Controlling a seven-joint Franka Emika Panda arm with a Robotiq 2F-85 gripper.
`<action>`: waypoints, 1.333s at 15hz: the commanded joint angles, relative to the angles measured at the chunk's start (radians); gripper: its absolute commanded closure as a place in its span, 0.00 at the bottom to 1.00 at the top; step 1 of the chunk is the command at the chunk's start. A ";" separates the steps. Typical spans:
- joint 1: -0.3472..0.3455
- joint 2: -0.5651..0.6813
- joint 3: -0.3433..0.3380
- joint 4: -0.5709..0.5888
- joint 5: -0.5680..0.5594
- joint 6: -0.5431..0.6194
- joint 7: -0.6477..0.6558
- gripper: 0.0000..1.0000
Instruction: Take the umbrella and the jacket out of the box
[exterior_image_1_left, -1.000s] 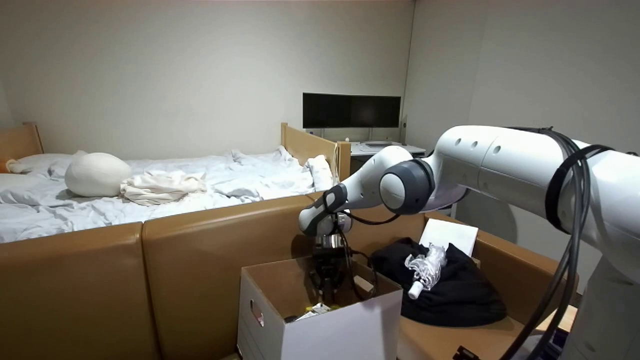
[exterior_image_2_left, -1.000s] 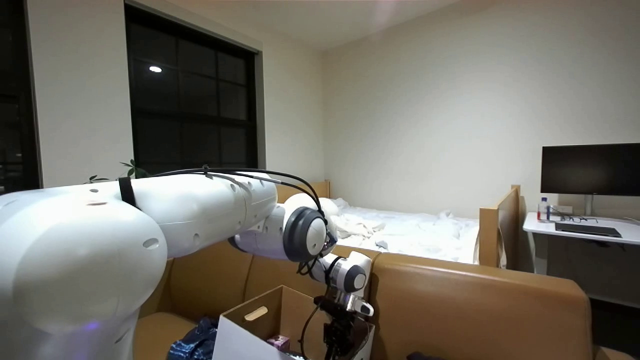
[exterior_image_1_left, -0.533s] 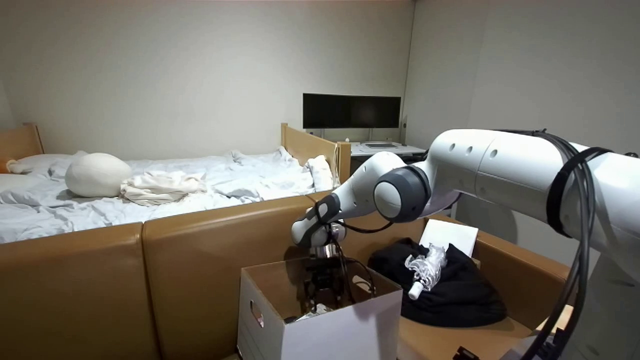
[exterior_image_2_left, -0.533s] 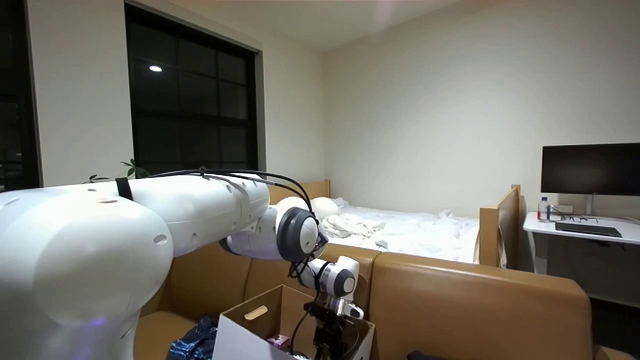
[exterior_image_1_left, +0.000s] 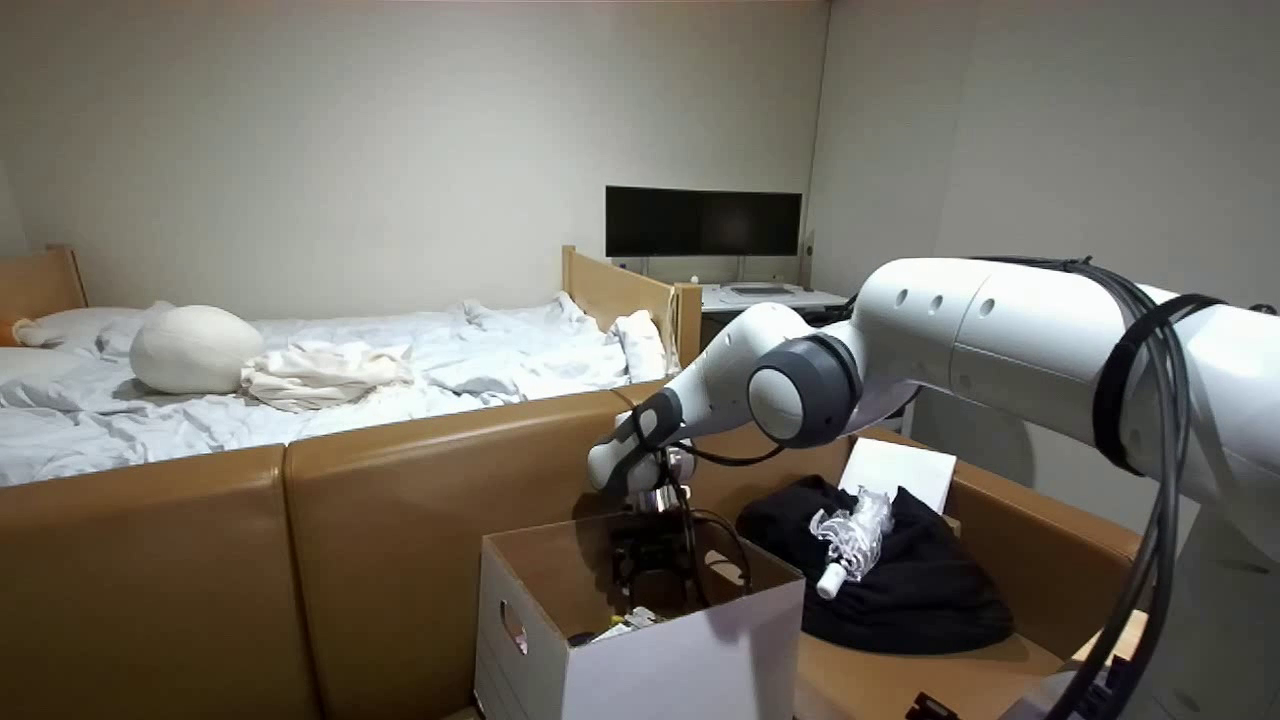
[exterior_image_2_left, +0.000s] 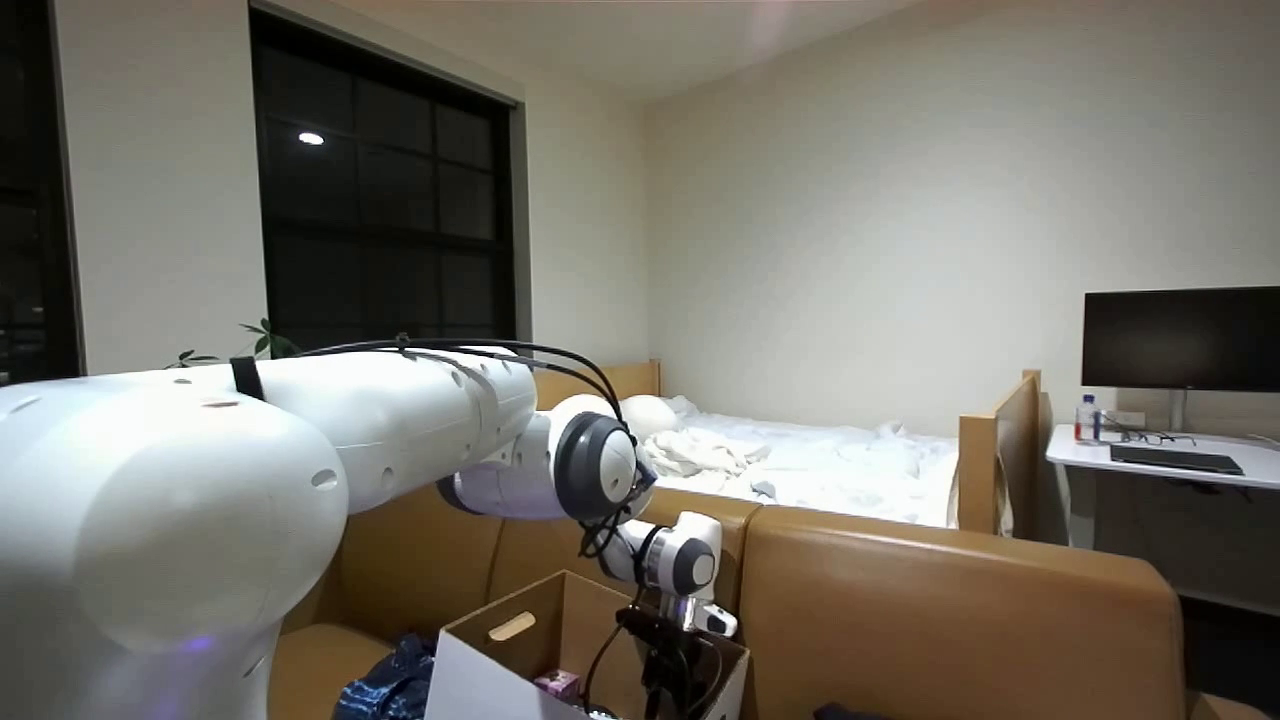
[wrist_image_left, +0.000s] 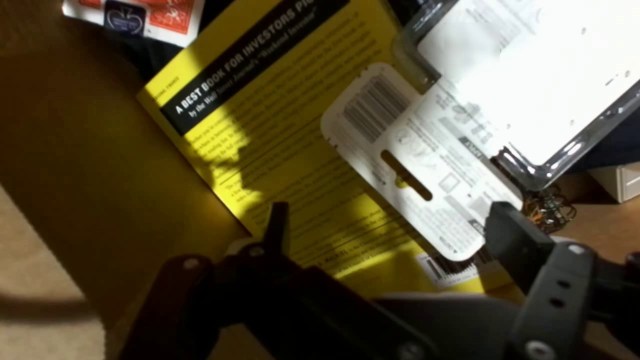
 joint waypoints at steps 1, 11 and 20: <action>0.004 0.000 0.003 -0.025 -0.018 -0.019 0.016 0.00; 0.018 0.002 0.075 -0.043 -0.025 -0.064 -0.170 0.00; 0.029 0.002 0.099 -0.041 -0.031 -0.089 -0.307 0.00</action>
